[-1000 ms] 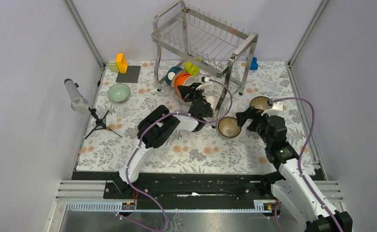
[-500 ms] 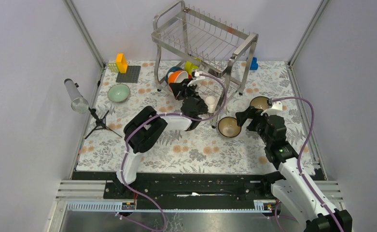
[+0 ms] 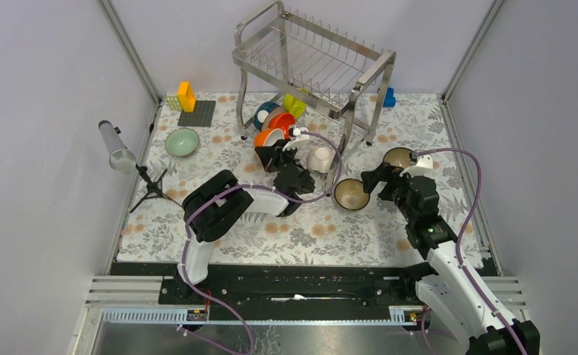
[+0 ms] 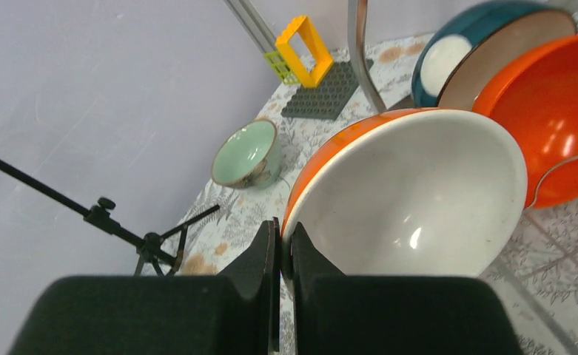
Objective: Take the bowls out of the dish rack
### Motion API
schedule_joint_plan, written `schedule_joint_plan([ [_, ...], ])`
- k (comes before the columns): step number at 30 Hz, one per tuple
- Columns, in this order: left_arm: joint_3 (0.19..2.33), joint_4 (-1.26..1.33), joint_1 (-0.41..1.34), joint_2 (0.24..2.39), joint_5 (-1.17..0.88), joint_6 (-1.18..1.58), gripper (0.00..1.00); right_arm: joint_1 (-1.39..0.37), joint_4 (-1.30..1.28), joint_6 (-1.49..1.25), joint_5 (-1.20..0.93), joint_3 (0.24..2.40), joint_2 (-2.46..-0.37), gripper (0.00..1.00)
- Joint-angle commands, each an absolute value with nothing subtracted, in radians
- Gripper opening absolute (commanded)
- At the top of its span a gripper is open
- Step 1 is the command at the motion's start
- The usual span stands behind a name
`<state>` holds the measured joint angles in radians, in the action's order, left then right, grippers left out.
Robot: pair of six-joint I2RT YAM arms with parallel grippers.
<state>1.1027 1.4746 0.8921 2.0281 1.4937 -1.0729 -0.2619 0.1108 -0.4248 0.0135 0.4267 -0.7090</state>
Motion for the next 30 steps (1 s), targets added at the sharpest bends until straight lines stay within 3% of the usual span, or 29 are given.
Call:
schedule_joint_plan([
  [1, 1.028, 1.597, 0.906, 1.917, 1.563, -0.957, 0.0, -0.264, 0.15, -0.425, 0.002, 0.423, -0.71, 1.0],
  [14, 0.749, 1.603, 0.923, 1.691, 1.656, -0.618, 0.0, -0.264, 0.15, -0.424, 0.003, 0.421, -0.704, 1.0],
  [22, 0.552, 1.566, 0.981, 1.479, 1.516, -0.375, 0.0, -0.263, 0.15, -0.426, 0.002, 0.423, -0.711, 0.99],
  [24, 0.539, 1.411, 0.983, 1.428, 1.47, -0.227, 0.0, -0.264, 0.15, -0.425, 0.003, 0.422, -0.711, 0.99],
  [26, 0.555, 1.01, 0.974, 1.347, 1.364, 0.084, 0.0, -0.263, 0.152, -0.424, 0.002, 0.423, -0.713, 1.0],
  [28, 0.605, 0.473, 0.861, 1.246, 1.067, 0.564, 0.0, -0.264, 0.152, -0.424, 0.002, 0.423, -0.713, 1.0],
  [30, 0.562, 0.358, 0.672, 1.211, 0.748, 0.773, 0.0, -0.264, 0.153, -0.425, 0.002, 0.423, -0.715, 1.0],
])
